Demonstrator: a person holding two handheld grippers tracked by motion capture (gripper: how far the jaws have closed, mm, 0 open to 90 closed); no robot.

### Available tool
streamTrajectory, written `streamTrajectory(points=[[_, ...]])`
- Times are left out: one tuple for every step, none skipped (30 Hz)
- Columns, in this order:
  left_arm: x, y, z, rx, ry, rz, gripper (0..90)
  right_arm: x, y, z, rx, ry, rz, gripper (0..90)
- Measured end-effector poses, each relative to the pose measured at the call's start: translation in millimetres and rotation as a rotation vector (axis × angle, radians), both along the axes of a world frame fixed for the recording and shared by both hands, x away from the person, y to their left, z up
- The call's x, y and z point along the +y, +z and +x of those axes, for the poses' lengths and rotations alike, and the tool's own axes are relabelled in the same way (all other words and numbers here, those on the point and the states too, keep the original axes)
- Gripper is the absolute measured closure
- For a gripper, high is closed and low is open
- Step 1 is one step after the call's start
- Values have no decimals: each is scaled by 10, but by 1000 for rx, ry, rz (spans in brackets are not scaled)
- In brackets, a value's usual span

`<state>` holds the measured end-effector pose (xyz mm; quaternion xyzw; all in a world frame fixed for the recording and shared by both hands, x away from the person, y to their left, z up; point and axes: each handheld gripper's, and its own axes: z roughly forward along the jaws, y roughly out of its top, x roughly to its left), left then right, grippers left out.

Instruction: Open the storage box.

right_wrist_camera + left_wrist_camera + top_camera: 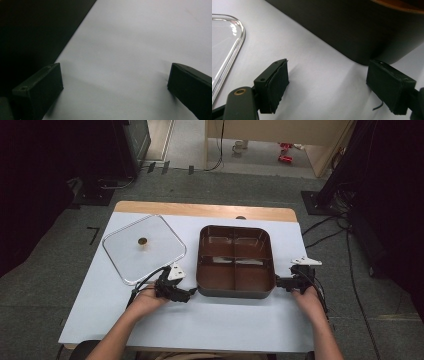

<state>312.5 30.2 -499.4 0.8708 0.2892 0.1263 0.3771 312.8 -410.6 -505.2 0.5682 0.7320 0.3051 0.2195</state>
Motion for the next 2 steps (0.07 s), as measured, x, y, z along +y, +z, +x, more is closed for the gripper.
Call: streamTrajectory(points=[[0,0,-1,-1,0,1,174,0,0,0,0,0,0,0],[0,0,-1,-1,0,1,173,0,0,0,0,0,0,0]])
